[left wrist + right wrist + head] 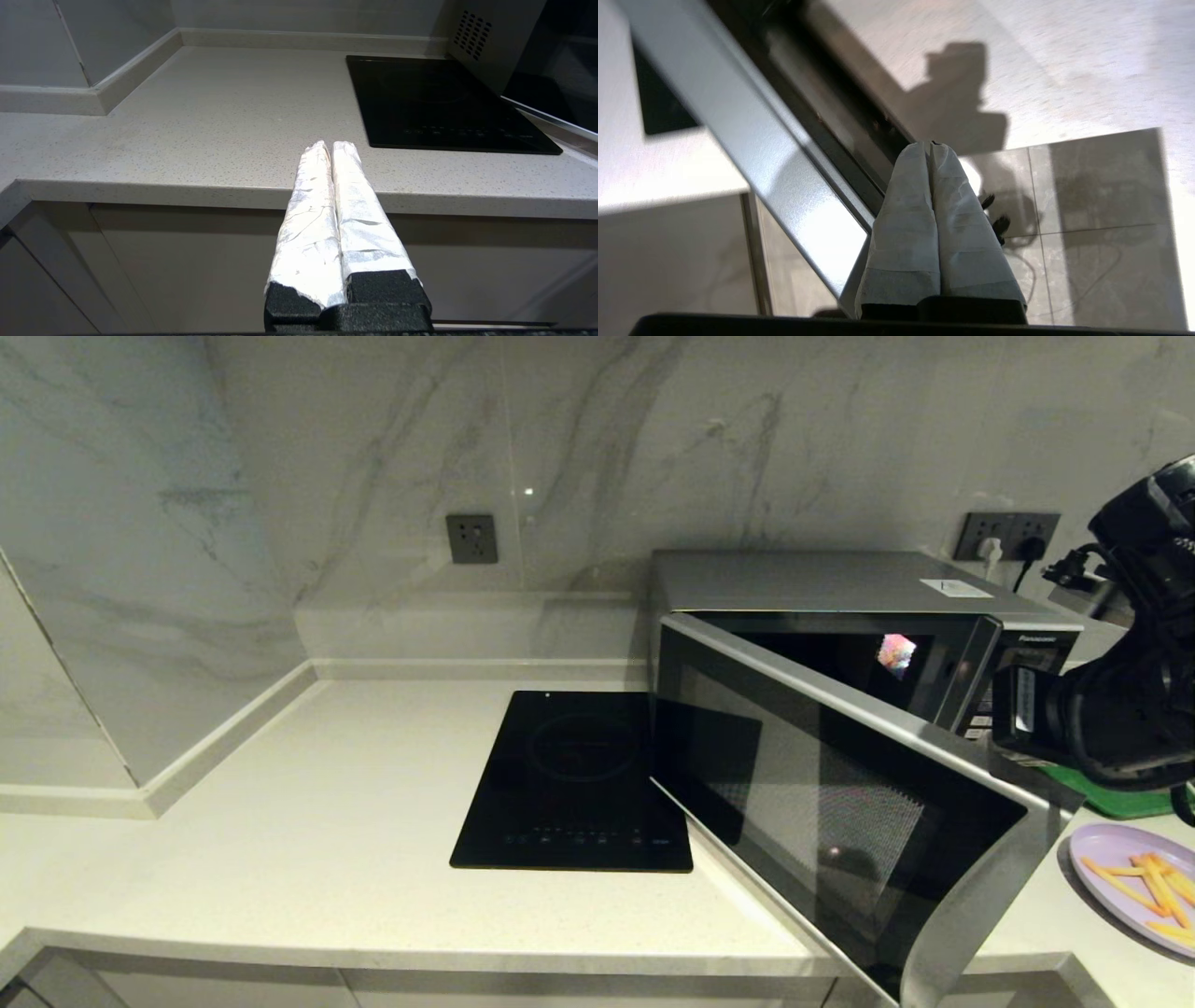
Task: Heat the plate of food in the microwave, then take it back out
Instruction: Open the microwave oven
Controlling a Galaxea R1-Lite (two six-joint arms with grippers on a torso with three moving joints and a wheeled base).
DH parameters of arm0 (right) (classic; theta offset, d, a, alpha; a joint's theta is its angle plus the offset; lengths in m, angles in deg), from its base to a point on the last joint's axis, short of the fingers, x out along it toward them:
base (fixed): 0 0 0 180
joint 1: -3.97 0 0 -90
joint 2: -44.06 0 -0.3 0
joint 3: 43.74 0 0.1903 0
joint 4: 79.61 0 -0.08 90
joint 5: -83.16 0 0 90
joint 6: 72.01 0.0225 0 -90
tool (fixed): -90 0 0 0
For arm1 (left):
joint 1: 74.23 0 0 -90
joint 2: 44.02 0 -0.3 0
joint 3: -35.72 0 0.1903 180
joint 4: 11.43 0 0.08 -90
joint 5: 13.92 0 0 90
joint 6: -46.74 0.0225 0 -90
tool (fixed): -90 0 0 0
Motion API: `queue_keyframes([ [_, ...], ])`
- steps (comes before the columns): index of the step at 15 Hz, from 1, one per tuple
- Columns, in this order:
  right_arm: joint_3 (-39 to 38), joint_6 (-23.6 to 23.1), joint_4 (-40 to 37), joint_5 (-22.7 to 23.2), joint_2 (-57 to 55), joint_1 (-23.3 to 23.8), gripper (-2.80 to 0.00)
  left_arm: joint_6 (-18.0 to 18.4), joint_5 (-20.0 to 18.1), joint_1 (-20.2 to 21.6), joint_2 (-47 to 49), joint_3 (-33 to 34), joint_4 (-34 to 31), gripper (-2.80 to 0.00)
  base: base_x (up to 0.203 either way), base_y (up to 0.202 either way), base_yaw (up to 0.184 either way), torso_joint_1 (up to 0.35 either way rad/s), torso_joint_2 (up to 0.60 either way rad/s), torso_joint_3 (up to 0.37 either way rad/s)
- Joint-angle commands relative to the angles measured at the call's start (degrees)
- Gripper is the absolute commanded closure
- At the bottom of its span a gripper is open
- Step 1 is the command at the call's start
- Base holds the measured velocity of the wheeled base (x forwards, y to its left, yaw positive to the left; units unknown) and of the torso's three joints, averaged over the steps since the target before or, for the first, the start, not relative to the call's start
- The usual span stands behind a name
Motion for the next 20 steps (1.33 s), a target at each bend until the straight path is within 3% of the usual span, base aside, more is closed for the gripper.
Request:
queue_keyframes([
  [1, -1.88, 0.35, -0.38, -0.2, 0.79, -4.57, 0.0, 0.01, 0.06, 0.02, 0.0, 0.01, 0.03, 0.0, 0.0, 0.0, 0.0, 0.0, 0.0, 0.0],
  [7, -4.54, 0.67, -0.15, -3.08, -0.57, -14.24, 0.0, -0.07, 0.08, 0.02, 0.0, 0.01, 0.03, 0.0, 0.0, 0.0, 0.0, 0.0, 0.0, 0.0],
  [15, -4.54, 1.05, 0.03, -4.01, -0.2, -15.28, 0.0, 0.01, 0.0, 0.02, 0.0, 0.01, 0.03, 0.0, 0.0, 0.0, 0.0, 0.0, 0.0, 0.0],
  [20, -2.71, 1.03, 2.69, -9.39, -5.36, -24.64, 0.0, -0.07, 0.0, 0.02, 0.0, 0.01, 0.03, 0.0, 0.0, 0.0, 0.0, 0.0, 0.0, 0.0],
])
